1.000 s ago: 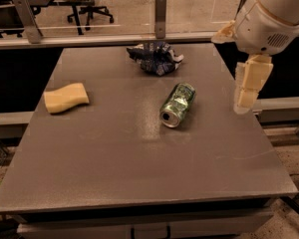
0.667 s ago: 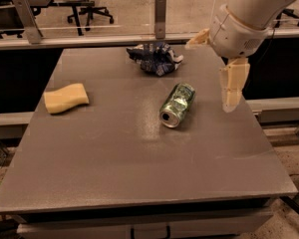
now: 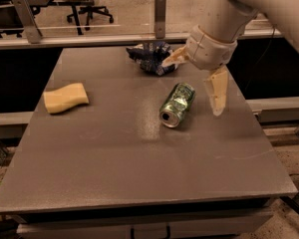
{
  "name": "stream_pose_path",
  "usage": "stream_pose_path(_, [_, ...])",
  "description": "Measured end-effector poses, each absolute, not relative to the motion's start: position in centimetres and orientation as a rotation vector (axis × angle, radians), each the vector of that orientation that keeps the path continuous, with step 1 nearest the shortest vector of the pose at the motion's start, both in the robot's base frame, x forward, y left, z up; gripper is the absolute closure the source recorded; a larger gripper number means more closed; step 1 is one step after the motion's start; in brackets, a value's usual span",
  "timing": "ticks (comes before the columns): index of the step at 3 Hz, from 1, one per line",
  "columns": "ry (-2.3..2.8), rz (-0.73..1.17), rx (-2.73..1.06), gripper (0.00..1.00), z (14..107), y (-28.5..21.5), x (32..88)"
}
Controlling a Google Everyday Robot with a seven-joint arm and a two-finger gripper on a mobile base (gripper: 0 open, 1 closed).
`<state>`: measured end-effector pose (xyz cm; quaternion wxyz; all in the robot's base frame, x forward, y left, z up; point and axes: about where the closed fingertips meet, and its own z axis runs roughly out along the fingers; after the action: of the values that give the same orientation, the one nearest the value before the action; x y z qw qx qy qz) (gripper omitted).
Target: Place green can upright
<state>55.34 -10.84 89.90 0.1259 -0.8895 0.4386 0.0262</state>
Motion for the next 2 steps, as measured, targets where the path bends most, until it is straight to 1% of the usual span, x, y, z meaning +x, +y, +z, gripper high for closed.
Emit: stream_pose_path(2, [1.077, 0.13, -2.748, 0.0, 86.1, -8.0, 54.9])
